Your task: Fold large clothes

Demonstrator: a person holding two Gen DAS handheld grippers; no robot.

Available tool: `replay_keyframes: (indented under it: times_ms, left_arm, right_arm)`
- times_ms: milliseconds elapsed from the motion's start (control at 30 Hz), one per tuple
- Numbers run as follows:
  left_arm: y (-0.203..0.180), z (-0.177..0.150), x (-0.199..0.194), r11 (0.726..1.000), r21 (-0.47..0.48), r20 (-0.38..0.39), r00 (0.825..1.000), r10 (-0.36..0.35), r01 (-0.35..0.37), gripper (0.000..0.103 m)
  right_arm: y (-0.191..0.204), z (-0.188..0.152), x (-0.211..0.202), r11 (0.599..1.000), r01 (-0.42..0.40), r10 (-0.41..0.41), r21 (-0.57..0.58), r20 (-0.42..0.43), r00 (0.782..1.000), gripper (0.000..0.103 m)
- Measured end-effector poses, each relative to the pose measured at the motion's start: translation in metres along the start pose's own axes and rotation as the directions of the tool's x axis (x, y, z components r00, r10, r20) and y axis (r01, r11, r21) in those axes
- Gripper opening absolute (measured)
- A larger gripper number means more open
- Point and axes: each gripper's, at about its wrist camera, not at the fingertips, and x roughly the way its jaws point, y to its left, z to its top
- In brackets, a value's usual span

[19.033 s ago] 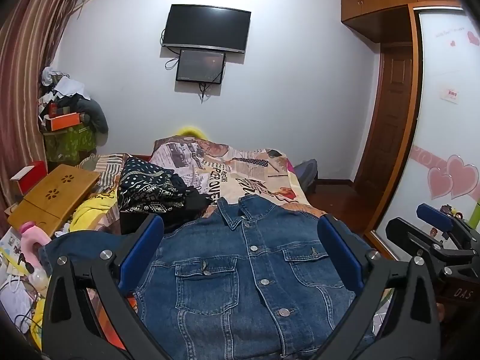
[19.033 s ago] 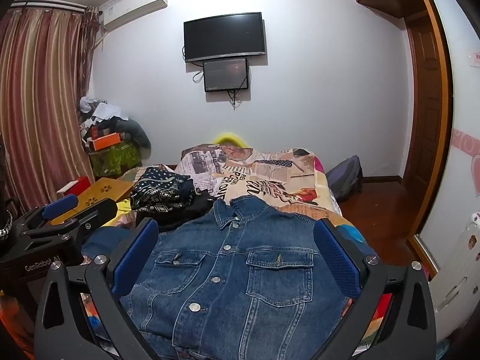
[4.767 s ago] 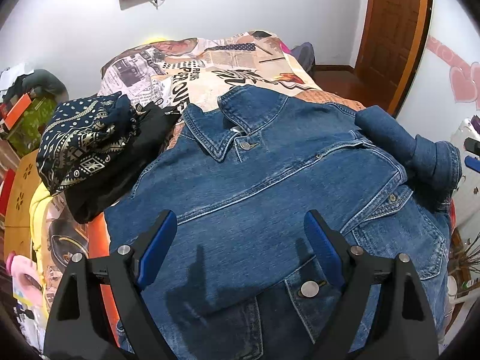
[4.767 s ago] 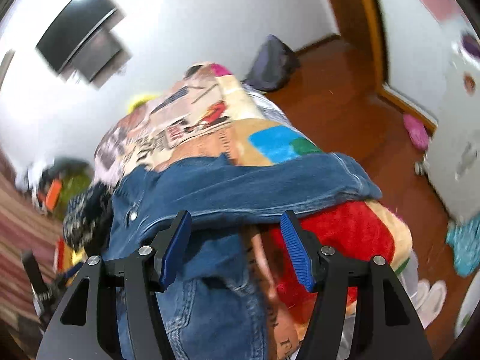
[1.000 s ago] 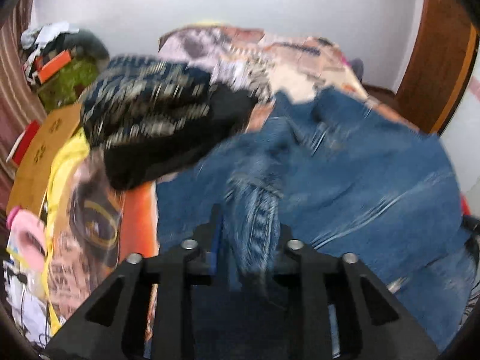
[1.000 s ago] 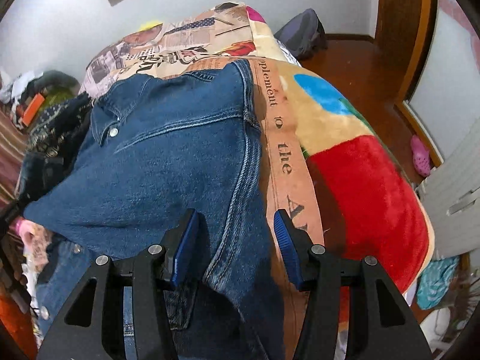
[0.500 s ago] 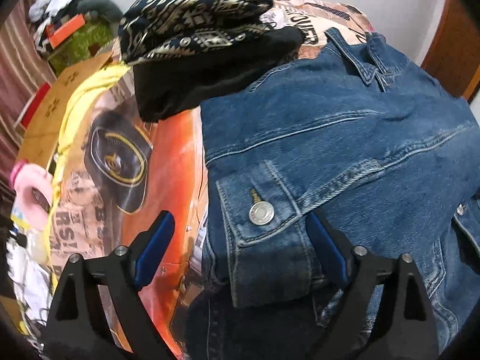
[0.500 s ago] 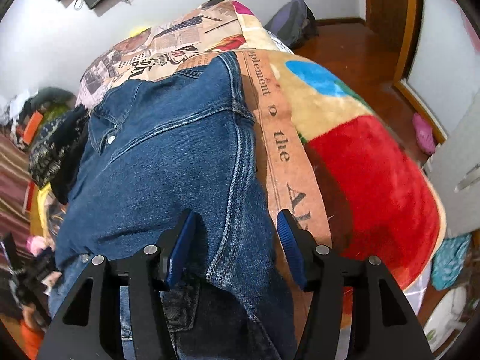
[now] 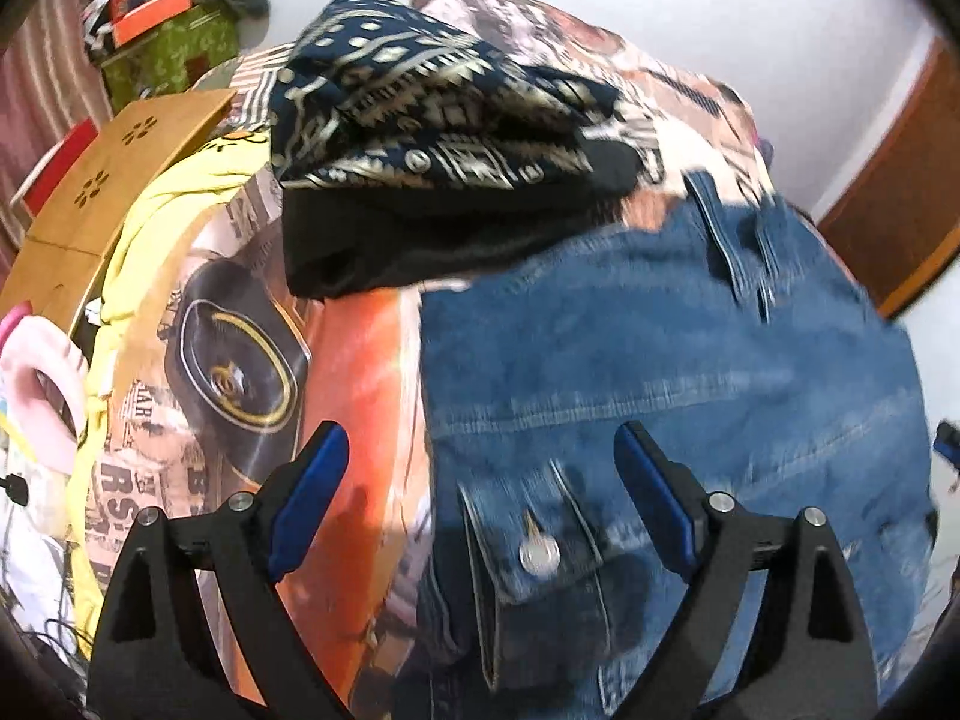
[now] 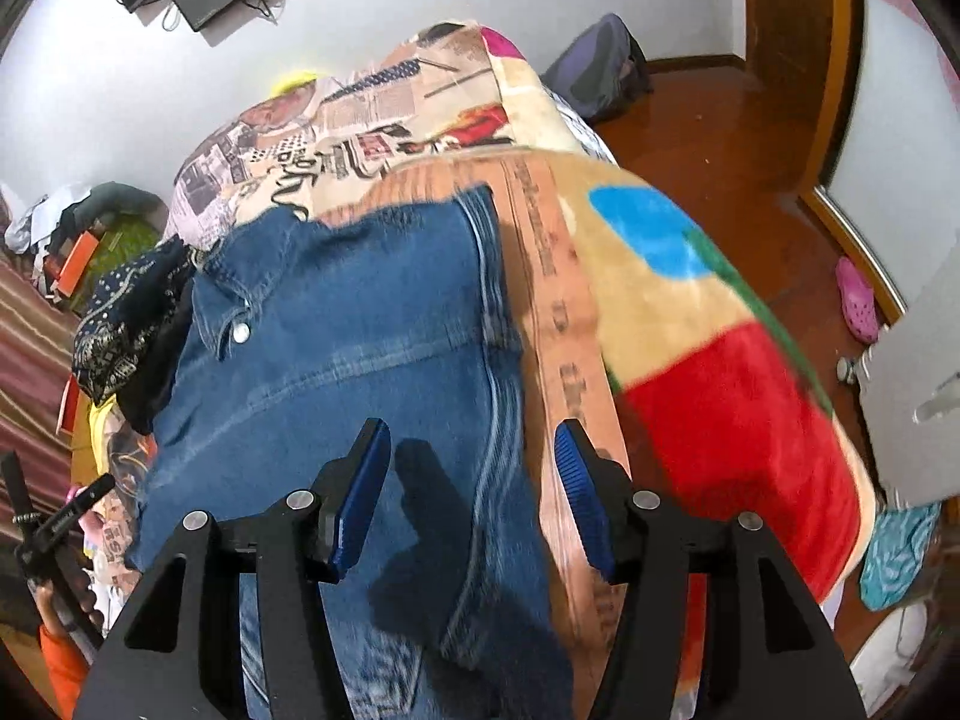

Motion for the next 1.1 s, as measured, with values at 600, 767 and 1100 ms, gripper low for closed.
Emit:
replay_keyframes:
  times_ms: [600, 767, 1100]
  left_arm:
    - [0.041, 0.014, 0.114, 0.921, -0.289, -0.215, 0.920, -0.328, 0.261, 0.088]
    - [0.029, 0.024, 0.133, 0.907, -0.213, -0.221, 0.887, -0.407, 0.363, 0.087]
    - [0.025, 0.046, 0.145, 0.893, -0.223, -0.206, 0.877, -0.435, 0.391, 0.085]
  right_arm:
    - [-0.011, 0.050, 0.055, 0.994, -0.111, 0.111, 0.010, -0.118, 0.987, 0.053]
    - [-0.013, 0.059, 0.069, 0.983, -0.179, 0.182, 0.029, -0.124, 0.976, 0.053]
    - [-0.004, 0.075, 0.094, 0.979, -0.204, 0.203, 0.012, -0.151, 0.967, 0.056]
